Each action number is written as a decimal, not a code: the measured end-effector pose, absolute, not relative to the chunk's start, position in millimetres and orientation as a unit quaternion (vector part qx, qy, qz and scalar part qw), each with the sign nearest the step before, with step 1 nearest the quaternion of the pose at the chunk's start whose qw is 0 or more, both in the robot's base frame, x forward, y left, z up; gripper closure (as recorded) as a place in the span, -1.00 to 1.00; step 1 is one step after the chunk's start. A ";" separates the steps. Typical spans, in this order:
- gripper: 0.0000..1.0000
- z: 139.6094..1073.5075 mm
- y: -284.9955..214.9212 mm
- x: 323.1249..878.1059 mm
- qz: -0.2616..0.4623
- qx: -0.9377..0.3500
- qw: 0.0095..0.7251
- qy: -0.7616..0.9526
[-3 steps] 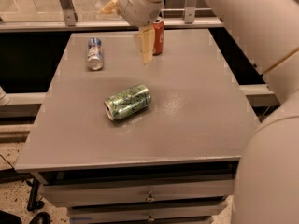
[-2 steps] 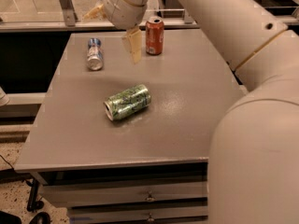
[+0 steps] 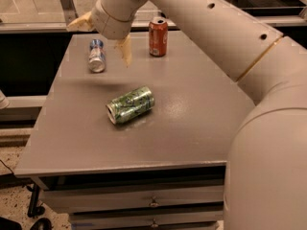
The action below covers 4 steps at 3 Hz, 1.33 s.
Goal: Move redbull can near coke can
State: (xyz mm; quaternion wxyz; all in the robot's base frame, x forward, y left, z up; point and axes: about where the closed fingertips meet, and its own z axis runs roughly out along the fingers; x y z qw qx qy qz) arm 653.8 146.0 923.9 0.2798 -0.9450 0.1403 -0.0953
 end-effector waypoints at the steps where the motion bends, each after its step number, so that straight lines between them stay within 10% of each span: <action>1: -1.00 907.4 163.5 677.9 -0.146 -0.943 0.279 0.104; 4: -1.00 873.4 170.4 755.8 -0.203 -0.962 0.176 0.046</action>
Offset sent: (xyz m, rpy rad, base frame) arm 0.0954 0.0281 -0.0374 -0.1471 -0.2429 0.0912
